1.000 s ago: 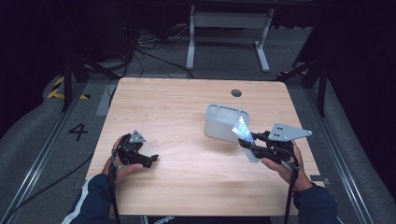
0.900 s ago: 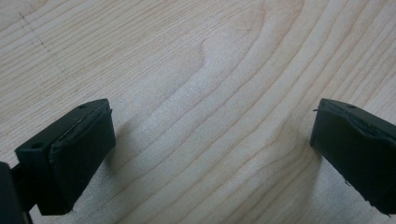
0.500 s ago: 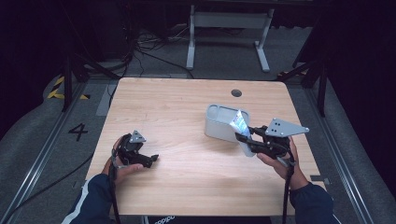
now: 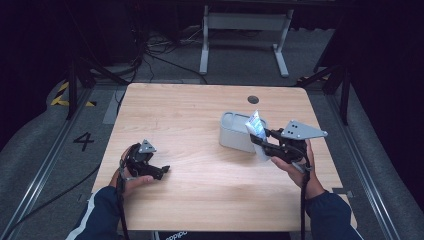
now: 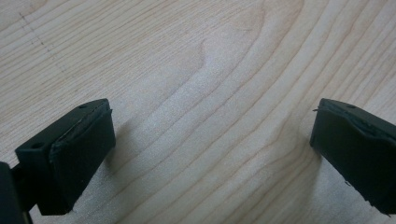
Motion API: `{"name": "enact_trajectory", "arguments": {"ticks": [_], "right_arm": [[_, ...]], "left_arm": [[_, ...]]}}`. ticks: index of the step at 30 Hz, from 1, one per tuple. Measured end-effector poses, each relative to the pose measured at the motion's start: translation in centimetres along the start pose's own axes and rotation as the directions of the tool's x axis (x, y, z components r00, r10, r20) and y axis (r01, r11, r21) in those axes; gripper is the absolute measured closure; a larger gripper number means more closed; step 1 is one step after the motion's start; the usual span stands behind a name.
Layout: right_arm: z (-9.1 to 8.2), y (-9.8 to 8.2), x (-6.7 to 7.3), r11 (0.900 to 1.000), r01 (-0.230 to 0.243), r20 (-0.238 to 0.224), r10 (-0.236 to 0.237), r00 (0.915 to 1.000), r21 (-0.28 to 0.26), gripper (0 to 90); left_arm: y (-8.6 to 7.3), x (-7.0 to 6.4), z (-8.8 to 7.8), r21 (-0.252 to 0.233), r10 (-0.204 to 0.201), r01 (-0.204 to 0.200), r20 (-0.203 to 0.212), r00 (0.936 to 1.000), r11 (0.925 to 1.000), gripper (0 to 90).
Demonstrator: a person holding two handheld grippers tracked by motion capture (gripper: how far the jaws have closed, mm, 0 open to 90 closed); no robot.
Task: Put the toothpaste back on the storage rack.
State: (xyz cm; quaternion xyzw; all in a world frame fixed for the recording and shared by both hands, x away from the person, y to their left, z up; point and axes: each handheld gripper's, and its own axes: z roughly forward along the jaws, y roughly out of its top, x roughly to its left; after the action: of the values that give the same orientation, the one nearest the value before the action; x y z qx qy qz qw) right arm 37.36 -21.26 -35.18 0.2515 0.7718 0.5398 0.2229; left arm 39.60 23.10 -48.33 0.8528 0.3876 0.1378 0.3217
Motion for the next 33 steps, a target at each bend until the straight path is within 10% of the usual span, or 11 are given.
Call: {"name": "enact_trajectory", "arguments": {"ticks": [33], "right_arm": [[4.2,3.0,-1.3,0.998,0.011,0.062,-0.008,0.998,-0.057,65.5]], "left_arm": [[0.0,0.0,0.0,0.001,0.001,-0.001,0.0,1.0,1.0,0.4]]}}
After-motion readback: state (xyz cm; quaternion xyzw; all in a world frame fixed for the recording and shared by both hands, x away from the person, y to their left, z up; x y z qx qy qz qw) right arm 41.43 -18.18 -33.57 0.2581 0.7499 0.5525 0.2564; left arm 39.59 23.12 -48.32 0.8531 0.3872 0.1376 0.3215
